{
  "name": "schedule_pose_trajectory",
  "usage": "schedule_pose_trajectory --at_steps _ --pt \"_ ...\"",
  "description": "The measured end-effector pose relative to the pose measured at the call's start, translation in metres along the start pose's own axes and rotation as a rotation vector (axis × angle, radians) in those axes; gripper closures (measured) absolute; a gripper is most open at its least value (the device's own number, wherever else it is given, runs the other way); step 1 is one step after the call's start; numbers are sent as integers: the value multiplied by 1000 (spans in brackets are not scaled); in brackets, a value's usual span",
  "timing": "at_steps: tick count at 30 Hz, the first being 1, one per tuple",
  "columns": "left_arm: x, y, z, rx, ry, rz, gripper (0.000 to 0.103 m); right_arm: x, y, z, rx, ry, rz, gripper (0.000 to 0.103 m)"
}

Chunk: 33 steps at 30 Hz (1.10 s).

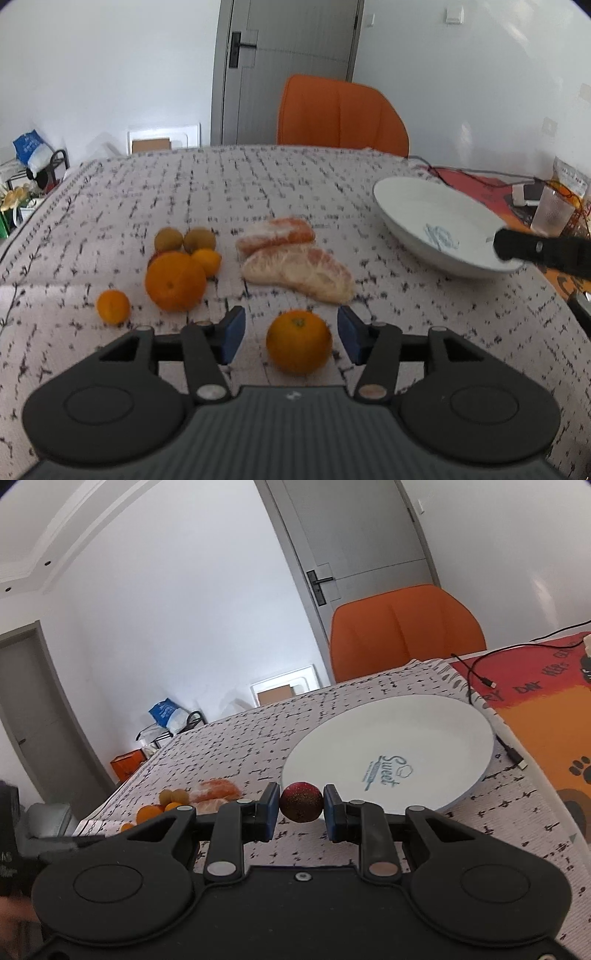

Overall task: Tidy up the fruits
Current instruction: 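Carry the plum to the white plate with the right tool while the left tool grasps an orange, then open the right tool to release the plum onto the plate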

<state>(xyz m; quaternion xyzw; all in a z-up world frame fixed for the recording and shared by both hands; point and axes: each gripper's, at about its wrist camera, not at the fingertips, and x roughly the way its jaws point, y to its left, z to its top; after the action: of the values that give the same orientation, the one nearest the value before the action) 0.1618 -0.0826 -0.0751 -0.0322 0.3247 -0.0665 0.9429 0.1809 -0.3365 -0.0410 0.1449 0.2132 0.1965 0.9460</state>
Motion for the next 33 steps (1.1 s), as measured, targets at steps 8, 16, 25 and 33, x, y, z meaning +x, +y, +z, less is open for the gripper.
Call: schedule_pose_trajectory --at_steps 8,16,25,33 --pt "-3 0 -5 -9 -17 -45 67 2 -6 1 1 -3 -24 79" --pt "-4 -17 13 30 -60 -84 67 4 -14 1 7 -9 -61 79" --pt "2 -39 28 66 -83 -124 67 -1 -21 2 -6 -32 -116 72" --pt "9 -69 42 134 -103 -165 67 -15 -25 0 15 -55 -111 61"
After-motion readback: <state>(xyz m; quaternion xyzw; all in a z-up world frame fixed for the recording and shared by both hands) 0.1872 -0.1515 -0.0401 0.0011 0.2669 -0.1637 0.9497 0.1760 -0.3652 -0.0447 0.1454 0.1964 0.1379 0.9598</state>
